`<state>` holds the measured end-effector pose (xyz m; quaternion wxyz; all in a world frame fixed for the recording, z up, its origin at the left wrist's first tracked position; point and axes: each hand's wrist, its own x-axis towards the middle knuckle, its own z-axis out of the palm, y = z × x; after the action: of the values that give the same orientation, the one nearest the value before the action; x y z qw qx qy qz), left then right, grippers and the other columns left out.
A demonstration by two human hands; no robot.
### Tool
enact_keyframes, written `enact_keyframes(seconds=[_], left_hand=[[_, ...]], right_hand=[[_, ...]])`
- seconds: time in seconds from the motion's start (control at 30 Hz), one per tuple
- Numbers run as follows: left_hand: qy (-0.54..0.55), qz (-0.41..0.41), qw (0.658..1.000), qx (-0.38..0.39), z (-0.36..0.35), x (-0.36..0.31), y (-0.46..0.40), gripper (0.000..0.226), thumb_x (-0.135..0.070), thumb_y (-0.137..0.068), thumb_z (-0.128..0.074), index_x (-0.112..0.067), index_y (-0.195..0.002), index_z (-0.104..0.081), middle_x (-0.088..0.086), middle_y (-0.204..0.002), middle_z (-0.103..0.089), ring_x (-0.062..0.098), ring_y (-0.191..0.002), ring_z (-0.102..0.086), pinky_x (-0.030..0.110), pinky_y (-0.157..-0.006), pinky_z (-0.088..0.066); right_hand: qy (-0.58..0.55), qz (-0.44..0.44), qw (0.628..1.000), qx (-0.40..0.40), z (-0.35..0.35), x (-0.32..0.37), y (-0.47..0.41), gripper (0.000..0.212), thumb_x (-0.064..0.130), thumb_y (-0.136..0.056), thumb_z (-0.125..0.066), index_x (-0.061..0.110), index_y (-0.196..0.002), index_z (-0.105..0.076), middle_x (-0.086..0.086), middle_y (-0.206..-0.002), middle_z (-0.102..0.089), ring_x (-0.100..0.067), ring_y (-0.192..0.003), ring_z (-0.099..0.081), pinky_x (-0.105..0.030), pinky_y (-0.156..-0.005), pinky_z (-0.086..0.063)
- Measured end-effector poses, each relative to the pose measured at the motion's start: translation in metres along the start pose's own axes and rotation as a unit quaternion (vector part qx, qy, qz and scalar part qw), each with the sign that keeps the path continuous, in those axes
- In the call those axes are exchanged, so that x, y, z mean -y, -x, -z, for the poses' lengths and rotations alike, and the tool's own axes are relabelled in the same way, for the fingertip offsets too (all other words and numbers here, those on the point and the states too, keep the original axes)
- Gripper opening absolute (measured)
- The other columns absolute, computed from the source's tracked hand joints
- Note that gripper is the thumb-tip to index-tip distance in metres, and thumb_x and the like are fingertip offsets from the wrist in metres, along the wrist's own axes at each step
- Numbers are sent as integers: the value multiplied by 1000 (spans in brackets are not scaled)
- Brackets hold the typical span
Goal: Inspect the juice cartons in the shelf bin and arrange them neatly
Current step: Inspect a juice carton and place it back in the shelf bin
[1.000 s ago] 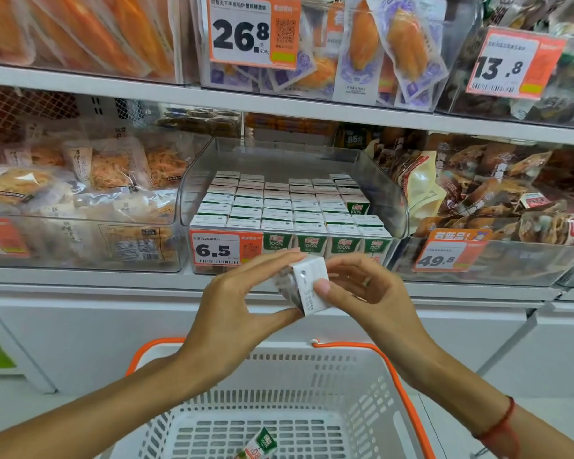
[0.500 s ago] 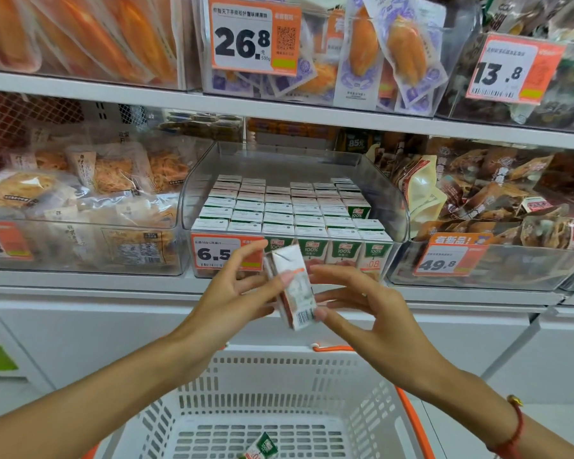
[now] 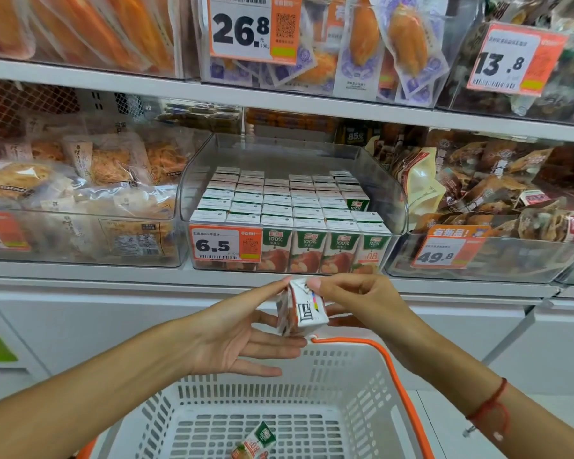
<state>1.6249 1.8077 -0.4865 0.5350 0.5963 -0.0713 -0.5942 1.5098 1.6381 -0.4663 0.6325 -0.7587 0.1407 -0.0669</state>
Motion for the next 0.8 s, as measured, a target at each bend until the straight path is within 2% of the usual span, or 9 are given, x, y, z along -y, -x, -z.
enact_keyframes(seconds=[0.1, 0.3, 0.4, 0.47, 0.53, 0.6, 0.67, 0.77, 0.8], left_hand=[[-3, 17, 1000, -3, 1, 1, -3, 97, -72, -57, -71, -10, -128, -52, 11, -112, -73, 16, -96, -73, 37, -73, -60], [0, 11, 1000, -14, -1, 2, -2, 89, -69, -61, -71, -10, -127, -53, 12, -109, -74, 16, -92, -74, 37, -73, -61], [20, -69, 996, -56, -8, 3, -2, 71, -55, -70, -73, -17, -128, -53, 14, -105, -75, 19, -95, -73, 35, -75, -62], [32, -156, 982, -104, -14, 3, -2, 62, -40, -72, -78, -24, -127, -53, 10, -100, -76, 19, -91, -74, 26, -71, -61], [5, -238, 955, -178, -20, 3, 0, 58, -31, -70, -83, -30, -119, -50, 2, -91, -78, 13, -83, -75, 19, -63, -58], [-41, -307, 921, -237, -26, 3, 3, 63, -37, -61, -86, -34, -111, -49, -4, -87, -78, 6, -81, -73, 21, -69, -57], [-65, -324, 908, -258, -28, 3, 6, 70, -46, -50, -86, -37, -108, -48, -8, -88, -77, 3, -82, -72, 23, -74, -57], [-50, -300, 923, -237, -28, 5, 7, 61, -35, -63, -87, -31, -111, -49, -11, -85, -77, 0, -76, -71, 11, -58, -53], [-33, -290, 931, -220, -28, 5, 7, 57, -29, -68, -85, -26, -114, -51, -9, -85, -77, 1, -78, -72, 11, -59, -53]], right_hand=[[-7, -37, 999, 1, 1, 0, -1, 43, 55, -58, -73, 27, -89, -81, 0, -88, -77, -14, -79, -73, -15, -62, -52], [3, -54, 999, 7, 2, -1, -3, 41, 53, -64, -72, 26, -94, -80, 2, -91, -77, -13, -83, -73, -17, -66, -53], [6, -31, 999, 16, 3, -1, -1, 40, 49, -65, -74, 29, -100, -77, 6, -95, -76, -11, -91, -71, -22, -76, -55], [63, 29, 998, -2, 2, -2, 2, 35, 40, -70, -78, 32, -104, -74, 13, -99, -73, -5, -93, -69, -23, -76, -57], [95, 78, 992, -24, -3, -2, 4, 39, 28, -74, -81, 31, -111, -69, 16, -105, -71, -3, -96, -67, -30, -76, -60], [90, 95, 990, -50, -6, -4, 4, 49, 22, -74, -83, 28, -118, -64, 13, -107, -71, -5, -98, -67, -30, -78, -60], [102, 116, 985, -73, -9, -6, 4, 46, 19, -73, -83, 26, -115, -64, 11, -105, -71, -6, -95, -67, -27, -78, -59], [150, 157, 972, -91, -11, -10, 5, 39, 22, -75, -83, 27, -111, -68, 18, -101, -71, -1, -94, -66, -19, -78, -55], [173, 175, 964, -96, -12, -12, 6, 40, 23, -75, -83, 28, -111, -68, 19, -101, -71, 0, -94, -66, -17, -79, -53]])
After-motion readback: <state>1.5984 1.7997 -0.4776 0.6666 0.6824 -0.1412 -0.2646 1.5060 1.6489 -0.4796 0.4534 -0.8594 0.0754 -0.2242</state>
